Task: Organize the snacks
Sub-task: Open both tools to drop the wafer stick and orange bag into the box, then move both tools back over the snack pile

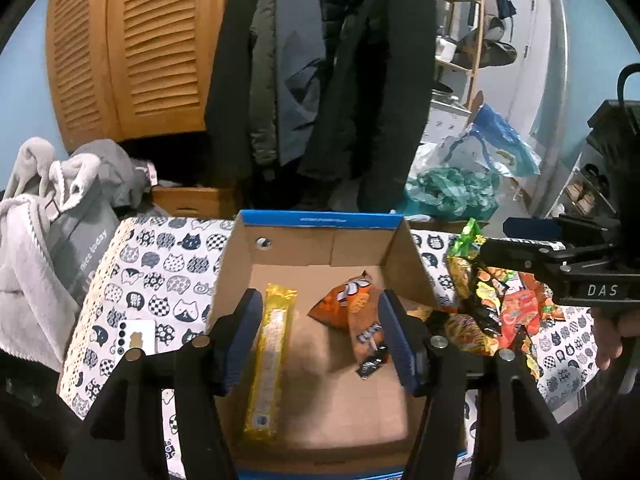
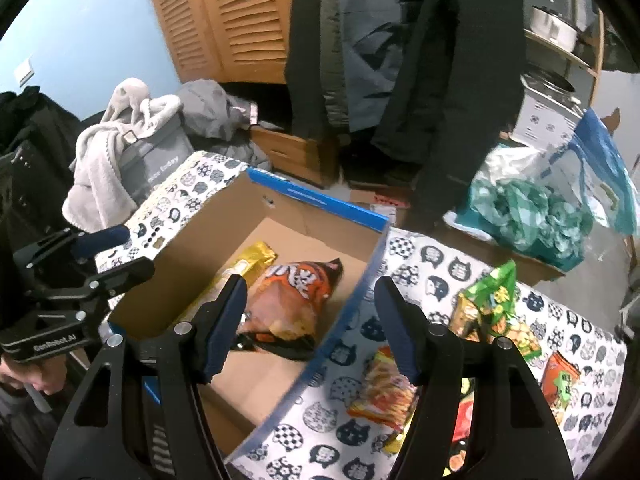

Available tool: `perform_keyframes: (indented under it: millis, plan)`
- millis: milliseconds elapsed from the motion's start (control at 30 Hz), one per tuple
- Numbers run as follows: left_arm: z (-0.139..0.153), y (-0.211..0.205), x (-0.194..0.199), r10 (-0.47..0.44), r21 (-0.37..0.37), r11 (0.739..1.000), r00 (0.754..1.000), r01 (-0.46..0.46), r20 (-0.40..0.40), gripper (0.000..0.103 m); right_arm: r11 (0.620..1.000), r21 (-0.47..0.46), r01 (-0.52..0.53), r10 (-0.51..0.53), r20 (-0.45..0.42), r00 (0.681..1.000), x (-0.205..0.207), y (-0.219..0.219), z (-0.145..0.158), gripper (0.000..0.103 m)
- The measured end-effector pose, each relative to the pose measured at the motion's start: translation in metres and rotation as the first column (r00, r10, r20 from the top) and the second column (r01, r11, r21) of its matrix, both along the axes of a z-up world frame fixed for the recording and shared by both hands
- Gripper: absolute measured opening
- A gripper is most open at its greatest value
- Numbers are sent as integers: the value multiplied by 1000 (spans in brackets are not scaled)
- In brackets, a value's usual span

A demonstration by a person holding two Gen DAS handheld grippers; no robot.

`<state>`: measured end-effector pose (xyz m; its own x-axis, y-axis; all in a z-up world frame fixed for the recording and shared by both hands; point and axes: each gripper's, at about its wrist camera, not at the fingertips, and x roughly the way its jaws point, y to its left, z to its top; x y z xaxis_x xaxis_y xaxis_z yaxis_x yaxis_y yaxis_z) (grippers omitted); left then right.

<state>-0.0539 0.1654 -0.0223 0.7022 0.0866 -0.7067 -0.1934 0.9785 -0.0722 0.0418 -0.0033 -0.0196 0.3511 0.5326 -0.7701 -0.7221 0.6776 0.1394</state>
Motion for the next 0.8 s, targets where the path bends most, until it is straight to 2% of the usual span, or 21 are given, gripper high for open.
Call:
perform_keyframes:
  millis: [700, 800]
  plan:
    - [17, -92, 28, -136, 91, 986, 991, 137, -15, 70, 986, 37, 163, -163, -6, 987, 4, -117, 6, 68]
    - [15, -105, 34, -159, 91, 983, 987, 161, -24, 71, 980, 38, 196, -195, -12, 981, 5, -136, 4, 74]
